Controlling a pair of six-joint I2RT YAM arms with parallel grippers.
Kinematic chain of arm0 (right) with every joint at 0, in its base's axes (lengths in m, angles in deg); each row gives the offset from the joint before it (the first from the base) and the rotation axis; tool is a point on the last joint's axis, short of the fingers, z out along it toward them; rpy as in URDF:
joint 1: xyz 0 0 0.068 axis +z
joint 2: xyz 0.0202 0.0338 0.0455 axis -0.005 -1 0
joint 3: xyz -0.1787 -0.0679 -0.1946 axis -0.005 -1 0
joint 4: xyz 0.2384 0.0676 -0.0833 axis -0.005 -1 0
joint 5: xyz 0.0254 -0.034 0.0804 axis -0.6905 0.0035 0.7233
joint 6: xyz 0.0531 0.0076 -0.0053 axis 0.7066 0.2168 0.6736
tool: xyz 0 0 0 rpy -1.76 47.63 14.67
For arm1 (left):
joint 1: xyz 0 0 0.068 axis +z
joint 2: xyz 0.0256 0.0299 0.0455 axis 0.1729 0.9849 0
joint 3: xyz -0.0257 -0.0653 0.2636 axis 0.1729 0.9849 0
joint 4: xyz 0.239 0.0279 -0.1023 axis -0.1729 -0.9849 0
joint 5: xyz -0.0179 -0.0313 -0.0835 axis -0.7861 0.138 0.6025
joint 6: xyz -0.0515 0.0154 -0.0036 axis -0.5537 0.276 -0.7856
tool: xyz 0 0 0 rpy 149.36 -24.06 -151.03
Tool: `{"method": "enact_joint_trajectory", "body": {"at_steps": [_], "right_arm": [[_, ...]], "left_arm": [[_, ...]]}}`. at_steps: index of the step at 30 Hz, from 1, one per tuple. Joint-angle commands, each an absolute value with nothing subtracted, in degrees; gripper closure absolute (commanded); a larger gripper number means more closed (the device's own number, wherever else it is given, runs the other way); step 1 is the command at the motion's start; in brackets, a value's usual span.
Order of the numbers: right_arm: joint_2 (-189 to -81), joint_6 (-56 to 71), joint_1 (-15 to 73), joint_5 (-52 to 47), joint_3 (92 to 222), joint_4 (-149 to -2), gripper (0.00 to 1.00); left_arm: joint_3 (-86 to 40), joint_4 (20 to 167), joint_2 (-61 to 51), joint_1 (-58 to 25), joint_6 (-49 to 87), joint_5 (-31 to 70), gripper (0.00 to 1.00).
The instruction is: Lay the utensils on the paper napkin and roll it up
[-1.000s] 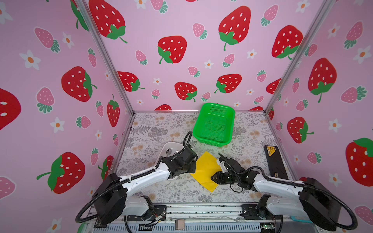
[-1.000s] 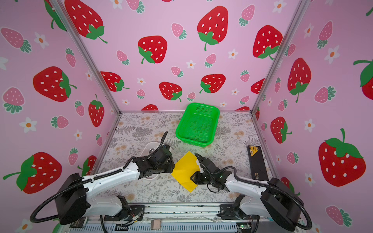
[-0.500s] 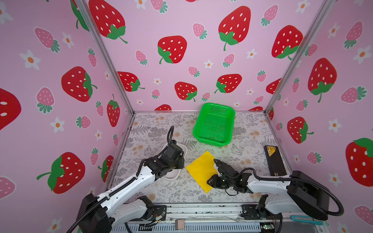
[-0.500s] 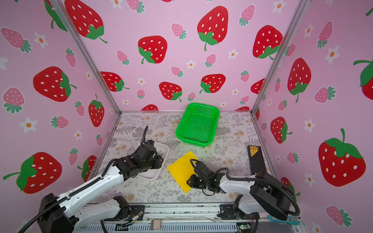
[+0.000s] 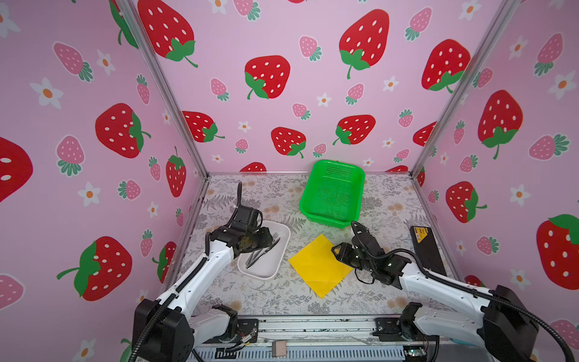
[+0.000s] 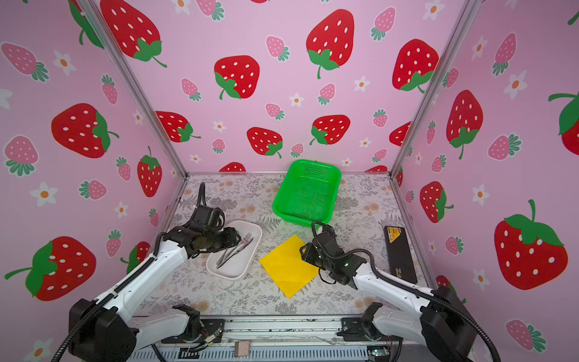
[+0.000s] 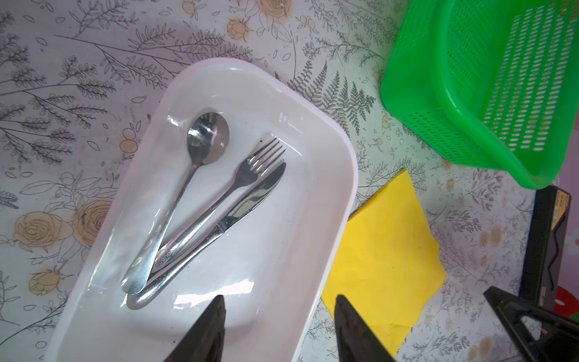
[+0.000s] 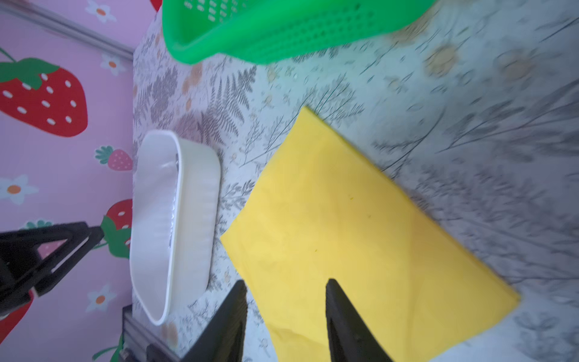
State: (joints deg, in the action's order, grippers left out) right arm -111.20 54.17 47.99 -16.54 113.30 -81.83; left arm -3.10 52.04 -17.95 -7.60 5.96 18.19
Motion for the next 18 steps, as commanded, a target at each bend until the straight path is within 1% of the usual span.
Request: {"method": "enact_joint_trajectory", "body": {"at_steps": [1, 5, 7, 9, 11, 13, 18], "right_arm": [[-109.97, 48.16, 44.1, -21.49, 114.5, -89.58, 0.53], [-110.8, 41.77, 40.51, -19.13, 114.79, -89.53, 0.52], [-112.03, 38.1, 39.29, -18.68, 116.34, -90.69, 0.52], [-113.09, 36.05, 38.58, -18.88, 118.02, -91.79, 0.51], [-114.08, 34.95, 37.93, -18.97, 119.79, -93.35, 0.5], [-115.06, 34.74, 37.65, -19.48, 120.97, -94.62, 0.49], [-115.19, 34.4, 37.65, -18.73, 119.63, -92.66, 0.49]], "left_arm": [[-4.61, 49.41, -15.38, -7.05, 8.13, 18.39, 0.42], [-4.77, 49.59, -13.61, -7.01, 8.53, 19.92, 0.41], [-6.74, 46.36, -12.44, -6.96, 7.96, 18.38, 0.43], [-6.99, 45.85, -13.38, -7.05, 7.9, 15.8, 0.42], [-6.48, 46.22, -14.35, -6.75, 8.06, 15.12, 0.39], [-7.37, 45.22, -13.58, -6.57, 8.84, 15.54, 0.38], [-8.15, 43.35, -11.04, -6.57, 9.43, 16.44, 0.39]]}}
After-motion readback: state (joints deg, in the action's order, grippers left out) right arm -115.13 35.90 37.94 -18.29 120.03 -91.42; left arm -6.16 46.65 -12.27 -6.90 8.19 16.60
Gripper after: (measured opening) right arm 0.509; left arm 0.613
